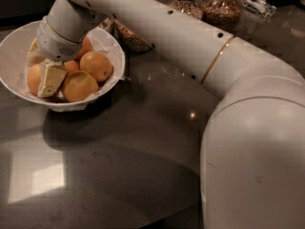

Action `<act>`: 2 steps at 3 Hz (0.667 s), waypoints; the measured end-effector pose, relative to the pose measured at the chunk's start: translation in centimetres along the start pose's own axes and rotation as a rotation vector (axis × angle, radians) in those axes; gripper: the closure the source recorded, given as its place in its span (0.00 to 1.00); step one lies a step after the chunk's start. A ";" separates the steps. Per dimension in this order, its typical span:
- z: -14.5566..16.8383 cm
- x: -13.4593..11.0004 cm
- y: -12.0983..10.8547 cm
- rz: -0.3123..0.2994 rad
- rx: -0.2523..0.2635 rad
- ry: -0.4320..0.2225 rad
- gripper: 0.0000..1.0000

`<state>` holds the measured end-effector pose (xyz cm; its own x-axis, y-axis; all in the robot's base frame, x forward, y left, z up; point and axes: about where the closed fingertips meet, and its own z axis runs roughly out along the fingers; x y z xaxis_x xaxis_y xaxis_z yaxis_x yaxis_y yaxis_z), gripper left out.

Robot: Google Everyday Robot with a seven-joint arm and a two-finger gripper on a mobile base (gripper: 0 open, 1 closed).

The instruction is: Pick orange from white bowl

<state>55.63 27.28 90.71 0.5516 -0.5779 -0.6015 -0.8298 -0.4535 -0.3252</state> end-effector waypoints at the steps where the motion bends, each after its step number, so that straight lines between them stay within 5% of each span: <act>1: 0.3 0.1 0.3 0.000 -0.004 -0.001 0.68; 2: 0.2 -0.1 0.3 0.000 -0.004 -0.002 0.91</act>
Offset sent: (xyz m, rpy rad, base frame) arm -0.0064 -0.0047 -0.0044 0.0058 -0.0060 -0.0015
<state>55.34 27.30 90.52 0.5514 -0.5769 -0.6026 -0.8295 -0.4559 -0.3226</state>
